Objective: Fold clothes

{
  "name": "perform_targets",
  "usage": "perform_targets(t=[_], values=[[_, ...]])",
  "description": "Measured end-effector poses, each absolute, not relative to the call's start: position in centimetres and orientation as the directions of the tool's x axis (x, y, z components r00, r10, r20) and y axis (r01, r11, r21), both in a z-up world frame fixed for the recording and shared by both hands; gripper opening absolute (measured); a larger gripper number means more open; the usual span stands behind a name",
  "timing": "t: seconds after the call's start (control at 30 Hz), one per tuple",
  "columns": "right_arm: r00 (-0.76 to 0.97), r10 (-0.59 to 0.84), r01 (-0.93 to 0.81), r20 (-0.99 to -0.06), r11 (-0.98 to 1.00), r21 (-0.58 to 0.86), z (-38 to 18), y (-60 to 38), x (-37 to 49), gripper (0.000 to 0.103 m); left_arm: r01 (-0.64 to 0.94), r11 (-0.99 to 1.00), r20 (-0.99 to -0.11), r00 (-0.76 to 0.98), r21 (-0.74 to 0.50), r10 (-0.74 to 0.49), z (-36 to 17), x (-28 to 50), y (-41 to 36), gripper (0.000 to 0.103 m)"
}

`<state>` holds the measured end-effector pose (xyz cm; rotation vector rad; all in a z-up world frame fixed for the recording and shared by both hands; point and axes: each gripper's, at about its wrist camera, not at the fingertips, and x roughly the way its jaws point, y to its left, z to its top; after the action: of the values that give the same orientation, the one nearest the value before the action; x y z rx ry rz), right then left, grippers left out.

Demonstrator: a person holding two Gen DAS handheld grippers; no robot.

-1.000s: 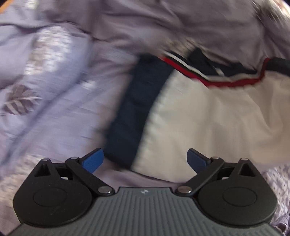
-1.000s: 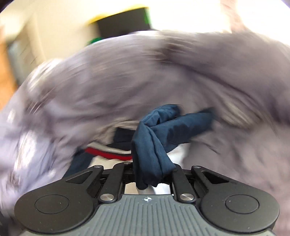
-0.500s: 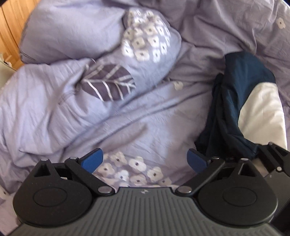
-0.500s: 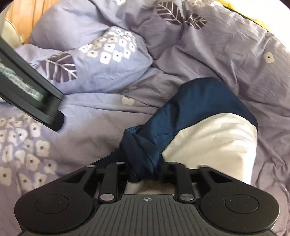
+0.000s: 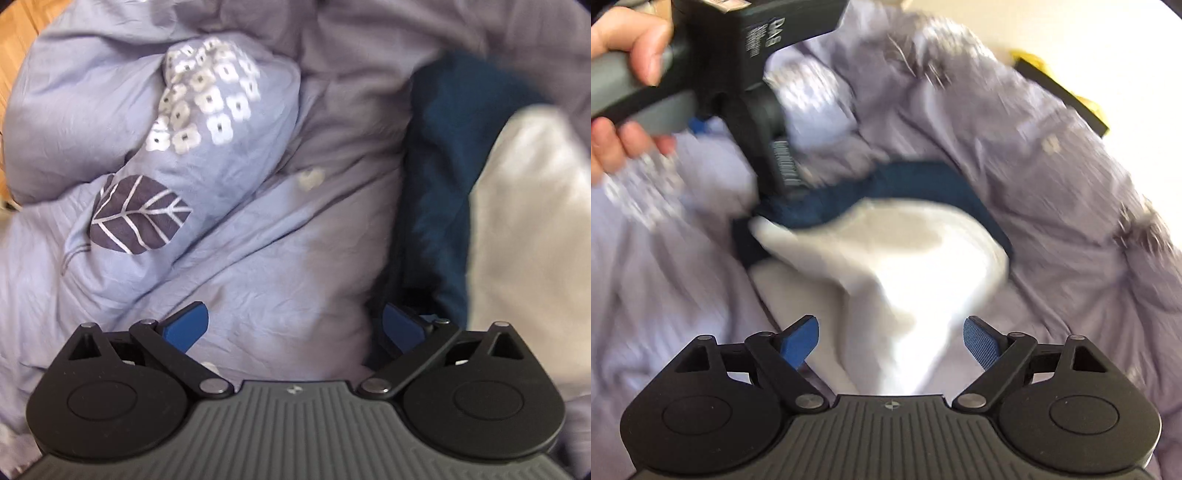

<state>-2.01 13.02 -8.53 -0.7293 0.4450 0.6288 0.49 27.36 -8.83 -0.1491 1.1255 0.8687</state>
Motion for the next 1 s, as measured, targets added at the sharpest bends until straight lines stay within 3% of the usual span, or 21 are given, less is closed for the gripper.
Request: perform_targets(t=[0.07, 0.2, 0.43, 0.6, 0.7, 0.77, 0.8, 0.83, 0.9, 1.0], values=[[0.738, 0.346, -0.644, -0.579, 0.618, -0.451, -9.1, 13.3, -1.0, 0.086, -0.658, 0.654, -0.823, 0.089, 0.374, 0.561, -10.6, 0.7, 27.4, 0.103], [0.786, 0.23, -0.56, -0.574, 0.659, -0.502, -10.8, 13.4, 0.7, 0.086, -0.658, 0.643, -0.815, 0.076, 0.392, 0.575, -12.3, 0.5, 27.5, 0.103], [0.722, 0.142, -0.524, -0.677, 0.751, -0.402, -11.7, 7.2, 4.5, 0.091, -0.599, 0.641, -0.775, 0.053, 0.48, 0.63, -14.4, 1.1, 26.5, 0.103], [0.6, 0.248, -0.621, -0.76, 0.744, -0.247, -9.8, 4.6, 5.2, 0.091, -0.606, 0.644, -0.777, 0.068, 0.467, 0.626, -14.4, 0.6, 26.7, 0.103], [0.559, 0.349, -0.689, -0.752, 0.701, -0.187, -6.7, 3.1, 4.7, 0.088, -0.607, 0.642, -0.774, 0.069, 0.468, 0.629, -14.4, 0.4, 26.7, 0.103], [0.521, 0.448, -0.715, -0.726, 0.693, -0.085, -4.3, 2.4, 5.2, 0.084, -0.609, 0.643, -0.775, 0.071, 0.464, 0.628, -14.4, 0.3, 26.8, 0.103], [0.5, 0.501, -0.725, -0.706, 0.689, -0.025, -3.0, 2.2, 5.6, 0.077, -0.61, 0.643, -0.776, 0.072, 0.463, 0.627, -14.4, 0.3, 26.8, 0.103], [0.483, 0.544, -0.725, -0.686, 0.687, 0.034, -2.0, 2.2, 6.3, 0.061, -0.611, 0.643, -0.776, 0.073, 0.462, 0.626, -14.4, 0.2, 26.9, 0.103], [0.475, 0.574, -0.699, -0.667, 0.706, 0.109, -1.4, 3.6, 8.5, 0.043, -0.612, 0.644, -0.777, 0.074, 0.459, 0.625, -14.4, 0.1, 27.0, 0.103], [0.461, 0.525, -0.708, -0.716, 0.704, 0.06, -3.7, 7.9, 10.2, 0.035, -0.612, 0.656, -0.791, 0.078, 0.443, 0.607, -13.8, -0.2, 27.1, 0.103]])
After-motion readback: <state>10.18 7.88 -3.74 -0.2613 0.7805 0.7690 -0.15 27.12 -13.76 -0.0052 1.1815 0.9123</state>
